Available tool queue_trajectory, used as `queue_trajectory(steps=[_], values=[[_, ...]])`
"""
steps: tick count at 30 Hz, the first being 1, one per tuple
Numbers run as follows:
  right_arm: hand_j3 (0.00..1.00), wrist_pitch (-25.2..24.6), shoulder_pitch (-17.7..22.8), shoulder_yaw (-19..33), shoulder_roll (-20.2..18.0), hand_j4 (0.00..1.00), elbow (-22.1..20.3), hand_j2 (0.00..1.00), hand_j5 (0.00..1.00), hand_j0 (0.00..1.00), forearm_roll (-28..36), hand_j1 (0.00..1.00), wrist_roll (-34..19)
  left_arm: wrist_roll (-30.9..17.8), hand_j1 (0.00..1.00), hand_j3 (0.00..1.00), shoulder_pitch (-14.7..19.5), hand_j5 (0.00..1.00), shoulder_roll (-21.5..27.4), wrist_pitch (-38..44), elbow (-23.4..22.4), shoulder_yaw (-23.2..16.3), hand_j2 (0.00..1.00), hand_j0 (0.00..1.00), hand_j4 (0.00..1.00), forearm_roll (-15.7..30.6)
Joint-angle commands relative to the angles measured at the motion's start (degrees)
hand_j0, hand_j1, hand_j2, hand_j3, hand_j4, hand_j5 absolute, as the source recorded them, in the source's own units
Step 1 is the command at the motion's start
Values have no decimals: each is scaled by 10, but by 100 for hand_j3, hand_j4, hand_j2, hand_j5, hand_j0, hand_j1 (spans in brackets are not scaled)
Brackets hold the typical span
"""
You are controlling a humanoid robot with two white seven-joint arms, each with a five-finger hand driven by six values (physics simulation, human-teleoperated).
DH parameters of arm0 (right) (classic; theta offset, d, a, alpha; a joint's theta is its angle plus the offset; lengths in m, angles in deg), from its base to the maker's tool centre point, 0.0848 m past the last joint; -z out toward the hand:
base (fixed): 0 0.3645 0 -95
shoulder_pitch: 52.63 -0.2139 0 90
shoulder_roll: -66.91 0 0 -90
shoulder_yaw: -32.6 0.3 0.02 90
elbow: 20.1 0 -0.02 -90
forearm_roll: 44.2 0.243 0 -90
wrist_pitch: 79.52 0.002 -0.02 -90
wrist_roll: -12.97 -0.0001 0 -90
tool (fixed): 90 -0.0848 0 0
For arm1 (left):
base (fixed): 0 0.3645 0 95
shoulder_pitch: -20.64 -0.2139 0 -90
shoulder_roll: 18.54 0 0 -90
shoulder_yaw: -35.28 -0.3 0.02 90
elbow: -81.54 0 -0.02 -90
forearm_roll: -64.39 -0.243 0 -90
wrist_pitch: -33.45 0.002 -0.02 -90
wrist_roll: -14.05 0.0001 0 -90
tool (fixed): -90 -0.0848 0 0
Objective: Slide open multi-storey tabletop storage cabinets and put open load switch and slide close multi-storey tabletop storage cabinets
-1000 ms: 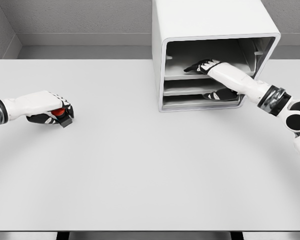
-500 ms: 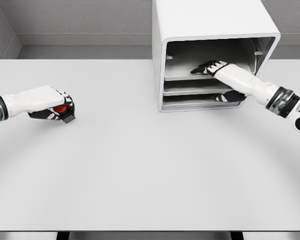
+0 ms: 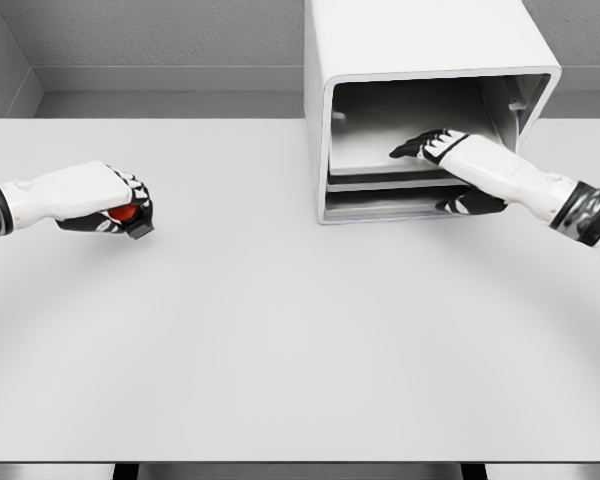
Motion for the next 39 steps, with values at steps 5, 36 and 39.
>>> queue_trajectory(steps=[5,36,39], values=[[90,-1,16,3,-26,90,-32,90,90,90,4,90,1,0,45,45,0,45,4,1,15,1,45,45,45,4],[92,-1,133,81,-100,92,-150,92,92,92,17,92,4,0,44,44,-7,44,4,1,84,16,44,44,44,4],[92,-1,150,97,-101,92,-165,92,92,92,17,92,3,0,44,44,-7,44,4,1,86,16,44,44,44,4]])
